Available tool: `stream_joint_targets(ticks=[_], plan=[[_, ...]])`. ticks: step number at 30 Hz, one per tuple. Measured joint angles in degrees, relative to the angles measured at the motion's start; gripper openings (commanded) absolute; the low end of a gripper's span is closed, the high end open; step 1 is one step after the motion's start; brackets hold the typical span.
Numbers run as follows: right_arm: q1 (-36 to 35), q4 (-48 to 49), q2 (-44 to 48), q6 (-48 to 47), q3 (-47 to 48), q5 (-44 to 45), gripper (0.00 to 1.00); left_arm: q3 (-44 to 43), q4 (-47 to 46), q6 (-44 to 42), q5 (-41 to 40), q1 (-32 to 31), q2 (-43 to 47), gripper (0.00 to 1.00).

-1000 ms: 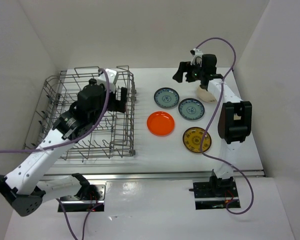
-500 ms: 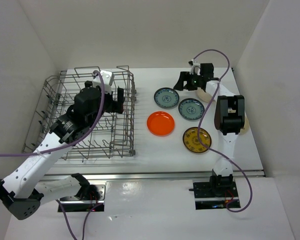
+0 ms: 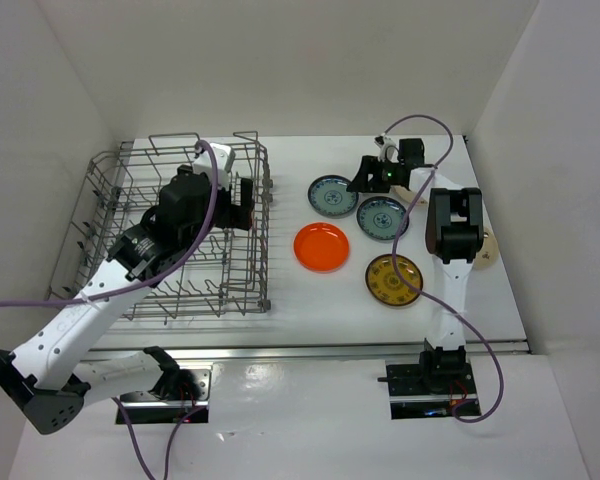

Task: Load the plates into the dish rack

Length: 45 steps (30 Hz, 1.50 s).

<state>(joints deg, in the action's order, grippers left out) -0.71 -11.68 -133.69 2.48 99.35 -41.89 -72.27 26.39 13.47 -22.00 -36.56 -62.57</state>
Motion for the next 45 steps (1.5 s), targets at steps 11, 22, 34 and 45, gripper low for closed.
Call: stream_joint_targets(ticks=[11,22,34,45], plan=[[0.0,0.7,-1.4,2.1,-0.3,-2.3,0.43,0.0,0.6,0.3,0.2,0.0,0.9,0.99],[0.0,0.1,-3.5,6.1,1.6,-2.2,0.00,0.0,0.7,0.4,0.2,0.0,0.9,0.99],[0.0,-2.5,19.4,4.9,1.2,4.1,0.00,-15.3,-2.8,-1.2,15.1,0.2,-11.3,0.99],[-0.2,1.4,41.6,4.7,-7.0,-8.2,0.00,-18.1,-10.2,-5.4,28.5,6.3,-22.6,0.98]])
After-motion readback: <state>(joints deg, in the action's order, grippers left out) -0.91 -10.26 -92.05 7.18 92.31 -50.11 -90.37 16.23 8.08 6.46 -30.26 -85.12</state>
